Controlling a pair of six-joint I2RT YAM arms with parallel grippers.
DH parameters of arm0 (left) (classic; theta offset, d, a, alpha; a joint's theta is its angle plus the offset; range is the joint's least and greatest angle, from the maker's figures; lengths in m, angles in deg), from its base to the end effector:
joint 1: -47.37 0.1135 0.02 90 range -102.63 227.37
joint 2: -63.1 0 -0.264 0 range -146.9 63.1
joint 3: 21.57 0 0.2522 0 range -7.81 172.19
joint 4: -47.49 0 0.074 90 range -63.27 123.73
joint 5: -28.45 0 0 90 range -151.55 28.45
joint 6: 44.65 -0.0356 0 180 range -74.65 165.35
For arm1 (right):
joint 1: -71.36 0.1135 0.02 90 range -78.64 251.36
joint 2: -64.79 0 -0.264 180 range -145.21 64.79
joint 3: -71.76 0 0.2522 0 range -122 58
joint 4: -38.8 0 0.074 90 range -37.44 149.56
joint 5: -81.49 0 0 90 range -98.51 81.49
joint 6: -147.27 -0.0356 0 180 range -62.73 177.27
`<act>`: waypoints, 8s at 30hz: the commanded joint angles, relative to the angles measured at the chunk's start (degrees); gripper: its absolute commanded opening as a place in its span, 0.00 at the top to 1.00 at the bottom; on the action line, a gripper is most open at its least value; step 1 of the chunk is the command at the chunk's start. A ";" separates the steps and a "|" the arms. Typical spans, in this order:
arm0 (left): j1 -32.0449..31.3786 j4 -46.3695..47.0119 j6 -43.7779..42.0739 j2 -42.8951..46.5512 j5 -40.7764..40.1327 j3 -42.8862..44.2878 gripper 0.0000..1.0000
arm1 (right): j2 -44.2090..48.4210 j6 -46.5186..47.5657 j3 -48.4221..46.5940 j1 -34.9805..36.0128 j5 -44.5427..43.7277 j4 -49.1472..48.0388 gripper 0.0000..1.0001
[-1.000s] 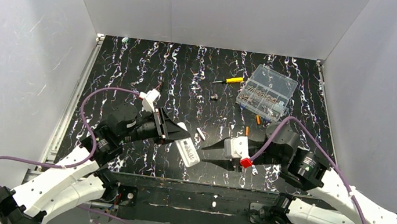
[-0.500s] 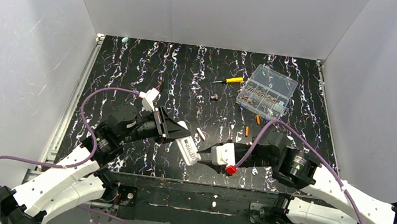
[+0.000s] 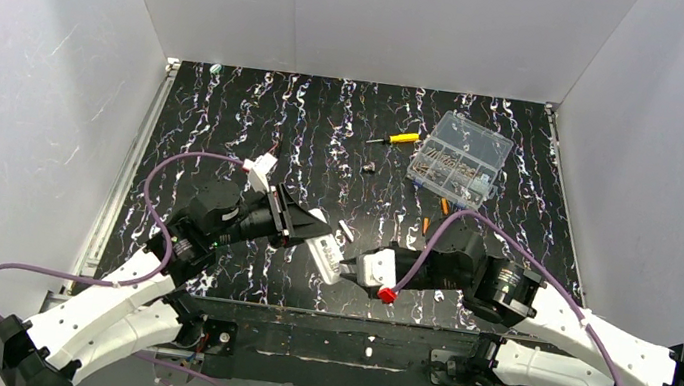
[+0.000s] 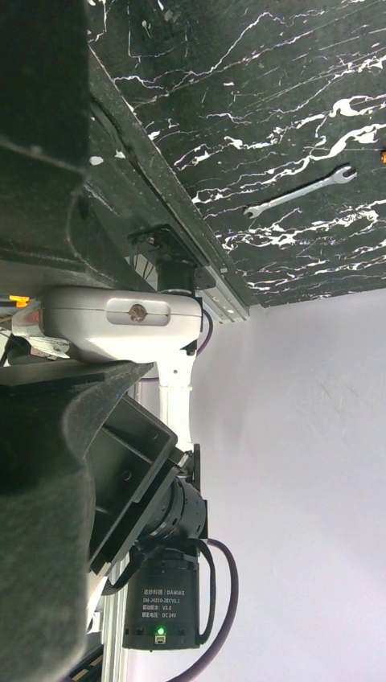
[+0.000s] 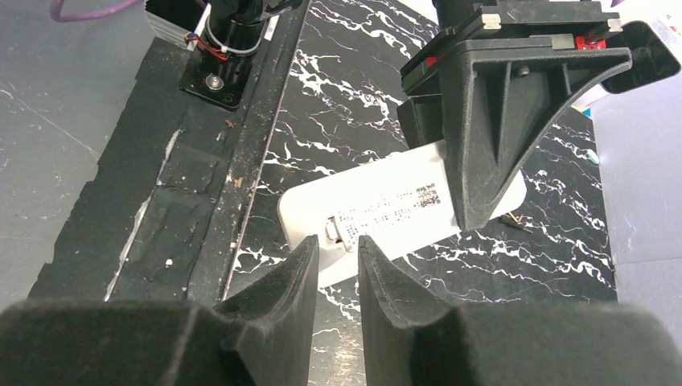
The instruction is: Load the batteries into the remote control
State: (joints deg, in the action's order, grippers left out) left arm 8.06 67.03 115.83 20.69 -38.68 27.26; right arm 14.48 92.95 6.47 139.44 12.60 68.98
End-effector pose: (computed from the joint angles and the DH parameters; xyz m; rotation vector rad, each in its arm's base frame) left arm 0.1241 -0.1195 0.3665 0.0566 1.3858 -1.8799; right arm 0.0622 0.1889 0.3537 -1.6288 0.9408 0.7304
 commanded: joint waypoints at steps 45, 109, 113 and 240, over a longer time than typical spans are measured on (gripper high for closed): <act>-1.54 8.86 2.38 -2.05 -0.12 -1.84 1.00 | 2.21 3.78 3.92 2.06 -11.20 -10.59 0.71; -1.56 10.91 3.27 -0.91 -3.97 -5.65 1.00 | -4.90 -66.13 -19.33 2.14 -34.70 19.96 0.27; -1.49 10.96 3.35 -1.24 -3.76 -5.38 1.00 | -7.01 -68.90 -20.81 2.15 -31.36 22.06 0.20; -1.54 -1.90 0.21 3.68 -5.51 -3.37 1.00 | -29.12 -64.13 -5.01 -11.82 -29.62 14.71 0.72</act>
State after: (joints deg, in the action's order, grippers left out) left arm 6.73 64.39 116.87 23.05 -44.47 21.55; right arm -11.00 28.56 0.33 127.72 -16.41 89.09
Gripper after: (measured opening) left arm 0.258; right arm 0.356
